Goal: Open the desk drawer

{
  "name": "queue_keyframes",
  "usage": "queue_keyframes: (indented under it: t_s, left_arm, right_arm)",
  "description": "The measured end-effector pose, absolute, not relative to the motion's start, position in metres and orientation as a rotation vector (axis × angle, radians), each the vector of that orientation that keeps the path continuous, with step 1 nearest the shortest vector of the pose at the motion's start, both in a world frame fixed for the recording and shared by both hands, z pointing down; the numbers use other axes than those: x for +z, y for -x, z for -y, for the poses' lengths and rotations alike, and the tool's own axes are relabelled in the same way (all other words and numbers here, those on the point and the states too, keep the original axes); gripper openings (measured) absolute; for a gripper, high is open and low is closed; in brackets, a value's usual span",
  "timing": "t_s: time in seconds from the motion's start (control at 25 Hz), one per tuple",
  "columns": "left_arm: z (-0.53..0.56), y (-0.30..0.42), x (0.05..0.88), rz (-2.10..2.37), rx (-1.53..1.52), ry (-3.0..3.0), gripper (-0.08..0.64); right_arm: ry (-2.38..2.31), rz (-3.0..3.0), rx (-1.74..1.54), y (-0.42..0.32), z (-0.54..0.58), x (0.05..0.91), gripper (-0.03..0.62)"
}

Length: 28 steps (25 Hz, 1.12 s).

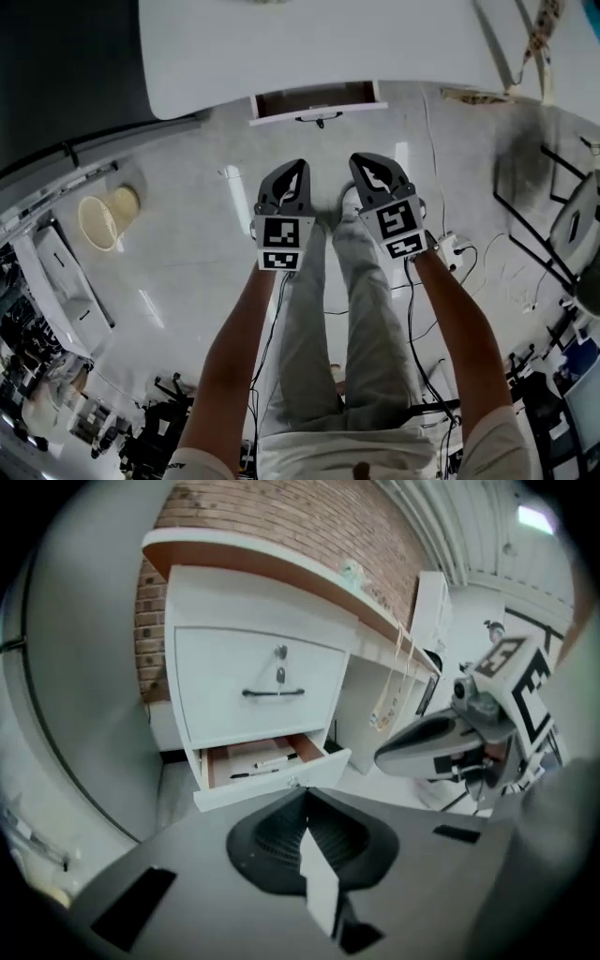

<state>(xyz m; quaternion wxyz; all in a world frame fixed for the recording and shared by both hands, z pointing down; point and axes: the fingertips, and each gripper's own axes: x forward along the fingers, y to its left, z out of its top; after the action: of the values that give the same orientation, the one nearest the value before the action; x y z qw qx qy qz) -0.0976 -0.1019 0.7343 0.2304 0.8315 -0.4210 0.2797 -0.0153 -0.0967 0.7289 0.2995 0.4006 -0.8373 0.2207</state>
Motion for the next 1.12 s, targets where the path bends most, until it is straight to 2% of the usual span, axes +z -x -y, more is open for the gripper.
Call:
queue_keyframes:
  t_s: [0.28, 0.52, 0.8, 1.12]
  left_arm:
    - [0.106, 0.098, 0.618, 1.224, 0.568, -2.424, 0.006]
    - [0.089, 0.102, 0.537, 1.253, 0.424, -2.437, 0.006]
    - [0.07, 0.12, 0.406, 1.328, 0.305, -2.467, 0.006]
    - [0.048, 0.131, 0.294, 1.375, 0.249, -2.502, 0.006]
  right_arm:
    - [-1.172, 2.29, 0.653, 0.007, 0.077, 0.649, 0.025]
    - [-1.115, 2.394, 0.56, 0.014, 0.074, 0.568, 0.025]
    - [-1.127, 2.549, 0.484, 0.013, 0.07, 0.419, 0.025]
    - [-1.235, 2.669, 0.444, -0.01, 0.043, 0.279, 0.025]
